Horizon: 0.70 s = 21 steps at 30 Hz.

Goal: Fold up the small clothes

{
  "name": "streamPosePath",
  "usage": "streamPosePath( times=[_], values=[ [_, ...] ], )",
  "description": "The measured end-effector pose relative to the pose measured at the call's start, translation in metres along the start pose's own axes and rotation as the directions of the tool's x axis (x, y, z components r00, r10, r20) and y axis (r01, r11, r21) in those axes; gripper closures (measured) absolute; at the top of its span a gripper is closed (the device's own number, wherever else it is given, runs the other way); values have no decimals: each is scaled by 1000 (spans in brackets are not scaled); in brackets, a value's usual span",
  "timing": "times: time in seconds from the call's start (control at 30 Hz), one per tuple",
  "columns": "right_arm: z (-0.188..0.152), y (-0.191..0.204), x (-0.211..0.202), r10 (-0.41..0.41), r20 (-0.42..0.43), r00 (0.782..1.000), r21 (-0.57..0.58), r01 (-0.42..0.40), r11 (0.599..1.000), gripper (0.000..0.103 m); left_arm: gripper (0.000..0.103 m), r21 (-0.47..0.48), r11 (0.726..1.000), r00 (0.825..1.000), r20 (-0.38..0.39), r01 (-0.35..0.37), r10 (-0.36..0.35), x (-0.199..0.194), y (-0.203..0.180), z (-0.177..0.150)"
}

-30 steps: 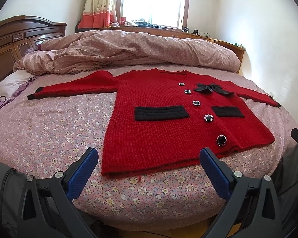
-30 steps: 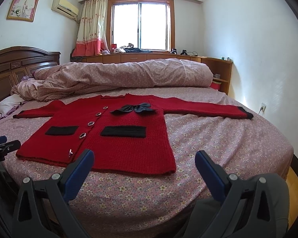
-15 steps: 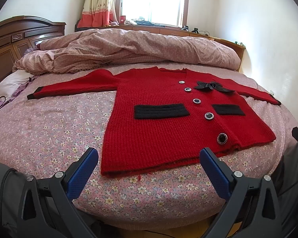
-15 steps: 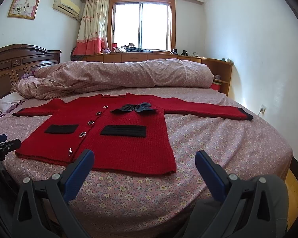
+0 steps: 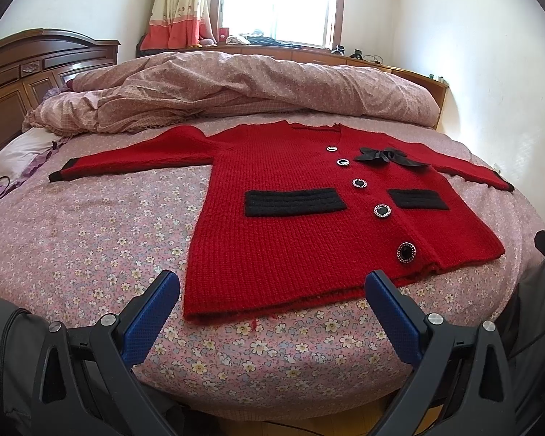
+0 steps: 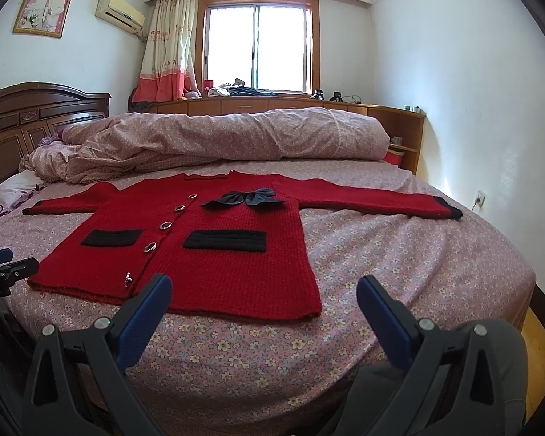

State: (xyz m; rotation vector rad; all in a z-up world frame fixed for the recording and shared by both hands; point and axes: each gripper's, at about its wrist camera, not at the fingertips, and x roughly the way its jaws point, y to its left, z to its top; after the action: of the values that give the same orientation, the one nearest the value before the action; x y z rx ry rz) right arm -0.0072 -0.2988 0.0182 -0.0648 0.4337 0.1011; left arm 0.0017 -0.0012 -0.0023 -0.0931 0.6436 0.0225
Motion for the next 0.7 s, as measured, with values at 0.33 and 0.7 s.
streamPosePath(
  times=[0.33,0.7],
  values=[
    [0,0,0,0,-1,1000,1,0,1000,0,4,-3,1000,1000,0,4,-4,-1,-1,0],
    [0,0,0,0,-2,1000,0,0,1000,0,4,-4,1000,1000,-5,0,0,-1,0,0]
  ],
)
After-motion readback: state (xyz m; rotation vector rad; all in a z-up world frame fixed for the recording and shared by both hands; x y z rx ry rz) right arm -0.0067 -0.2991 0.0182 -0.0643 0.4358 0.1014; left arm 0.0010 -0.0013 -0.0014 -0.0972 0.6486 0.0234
